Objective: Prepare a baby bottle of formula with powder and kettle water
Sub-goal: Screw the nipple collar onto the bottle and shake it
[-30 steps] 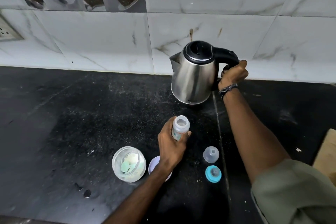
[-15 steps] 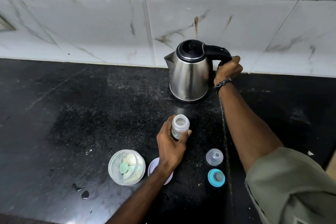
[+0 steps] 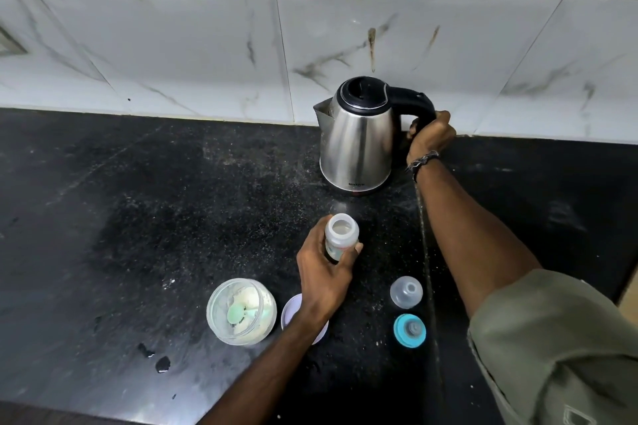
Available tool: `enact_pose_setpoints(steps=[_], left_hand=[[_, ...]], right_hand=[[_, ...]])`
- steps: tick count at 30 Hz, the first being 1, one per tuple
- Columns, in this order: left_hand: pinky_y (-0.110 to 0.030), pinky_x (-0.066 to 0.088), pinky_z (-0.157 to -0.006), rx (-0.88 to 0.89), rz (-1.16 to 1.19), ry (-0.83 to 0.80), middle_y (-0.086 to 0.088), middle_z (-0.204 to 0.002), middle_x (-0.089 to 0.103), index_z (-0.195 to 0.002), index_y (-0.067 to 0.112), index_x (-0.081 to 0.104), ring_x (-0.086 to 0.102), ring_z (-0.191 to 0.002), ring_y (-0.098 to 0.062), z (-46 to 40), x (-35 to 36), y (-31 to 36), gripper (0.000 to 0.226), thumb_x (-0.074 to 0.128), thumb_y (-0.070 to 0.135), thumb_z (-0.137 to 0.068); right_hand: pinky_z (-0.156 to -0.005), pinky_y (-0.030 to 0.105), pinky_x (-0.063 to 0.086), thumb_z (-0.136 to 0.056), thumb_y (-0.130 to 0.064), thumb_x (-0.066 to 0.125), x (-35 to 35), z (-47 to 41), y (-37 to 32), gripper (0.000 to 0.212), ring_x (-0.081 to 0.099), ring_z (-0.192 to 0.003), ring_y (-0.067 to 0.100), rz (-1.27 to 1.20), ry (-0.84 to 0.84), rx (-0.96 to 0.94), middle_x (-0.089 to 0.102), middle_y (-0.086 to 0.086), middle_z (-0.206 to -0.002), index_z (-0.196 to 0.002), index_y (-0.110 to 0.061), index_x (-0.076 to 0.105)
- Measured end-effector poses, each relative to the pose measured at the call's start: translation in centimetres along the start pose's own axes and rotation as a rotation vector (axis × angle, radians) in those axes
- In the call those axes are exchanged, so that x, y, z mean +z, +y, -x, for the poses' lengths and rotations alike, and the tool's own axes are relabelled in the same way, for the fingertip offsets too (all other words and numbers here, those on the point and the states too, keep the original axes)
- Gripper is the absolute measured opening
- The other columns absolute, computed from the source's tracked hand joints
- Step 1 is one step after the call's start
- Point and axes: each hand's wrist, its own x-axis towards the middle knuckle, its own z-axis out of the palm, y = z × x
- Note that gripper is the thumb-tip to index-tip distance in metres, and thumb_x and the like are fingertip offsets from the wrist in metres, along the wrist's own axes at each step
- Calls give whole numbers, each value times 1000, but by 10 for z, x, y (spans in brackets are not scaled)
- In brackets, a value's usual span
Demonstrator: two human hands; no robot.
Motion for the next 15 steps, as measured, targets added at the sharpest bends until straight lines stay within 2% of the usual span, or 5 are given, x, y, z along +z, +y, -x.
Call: enact_pose_setpoints(steps=[2, 4, 7, 11, 15], left_hand=[[-43, 59, -93, -1, 13, -8, 8, -112, 75, -121, 19, 68, 72, -104, -13, 1, -1, 1, 47, 84, 21, -78], [-43, 59, -93, 5, 26, -16, 8, -112, 75, -122, 18, 68, 72, -105, -13, 3, -3, 3, 46, 84, 21, -78], [-41, 59, -93, 29, 32, -24, 9, -110, 75, -120, 20, 68, 72, -104, -12, 6, -6, 9, 45, 85, 19, -78], [-35, 59, -92, 46, 46, -33, 9, -109, 75, -119, 22, 68, 72, -103, -9, 13, -12, 13, 45, 86, 12, -79], [-29, 58, -90, 89, 51, -48, 9, -108, 75, -118, 25, 68, 71, -102, -7, 23, -21, 17, 45, 87, 10, -80]], right_hand=[[-46, 33, 44, -89, -22, 47, -5, 2, -1, 36, 55, -41, 26, 25, -23, 16, 60, 9, -48, -61, -6, 64], [-63, 41, 56, -86, -39, 52, -15, 1, -2, 44, 68, -58, 31, 84, -5, 53, 70, 10, -57, -60, -8, 67], [-82, 45, 57, -81, -54, 48, -34, 4, -2, 52, 70, -80, 31, 137, 42, 49, 75, 11, -76, -68, -10, 73], [-81, 49, 57, -95, -36, 49, -58, 32, -10, 40, 67, -69, 23, 63, 91, -33, 70, 4, -66, -66, -14, 66], [-82, 45, 60, -101, -21, 44, -90, 66, -16, 35, 73, -78, 29, 58, 59, -78, 72, 10, -74, -79, -10, 69]])
